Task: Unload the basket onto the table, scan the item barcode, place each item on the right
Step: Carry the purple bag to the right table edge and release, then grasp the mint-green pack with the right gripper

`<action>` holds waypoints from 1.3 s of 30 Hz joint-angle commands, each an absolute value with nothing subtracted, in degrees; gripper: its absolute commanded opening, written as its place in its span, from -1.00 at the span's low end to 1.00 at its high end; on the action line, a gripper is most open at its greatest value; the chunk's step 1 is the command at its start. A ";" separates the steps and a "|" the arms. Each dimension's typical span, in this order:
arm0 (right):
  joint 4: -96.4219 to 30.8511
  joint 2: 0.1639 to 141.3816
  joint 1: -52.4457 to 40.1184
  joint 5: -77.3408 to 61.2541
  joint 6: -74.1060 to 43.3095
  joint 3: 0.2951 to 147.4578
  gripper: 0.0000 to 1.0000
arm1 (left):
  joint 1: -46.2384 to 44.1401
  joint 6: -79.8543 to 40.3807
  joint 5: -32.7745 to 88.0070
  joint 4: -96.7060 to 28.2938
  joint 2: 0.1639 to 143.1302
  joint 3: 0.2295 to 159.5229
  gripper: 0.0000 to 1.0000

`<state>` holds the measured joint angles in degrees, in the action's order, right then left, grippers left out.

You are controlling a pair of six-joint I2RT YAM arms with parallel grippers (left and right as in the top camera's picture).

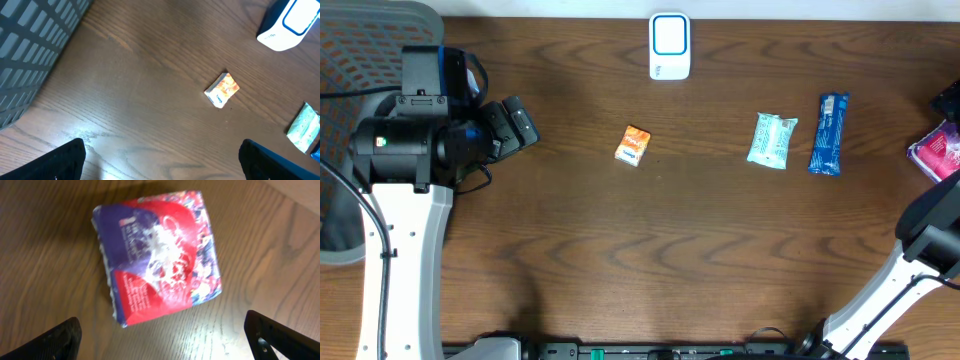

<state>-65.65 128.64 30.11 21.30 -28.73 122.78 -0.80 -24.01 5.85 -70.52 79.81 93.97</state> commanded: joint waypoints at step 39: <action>-54.96 127.52 -6.57 -15.16 -4.64 95.64 0.43 | -0.56 -23.86 5.45 -70.67 79.72 93.97 0.96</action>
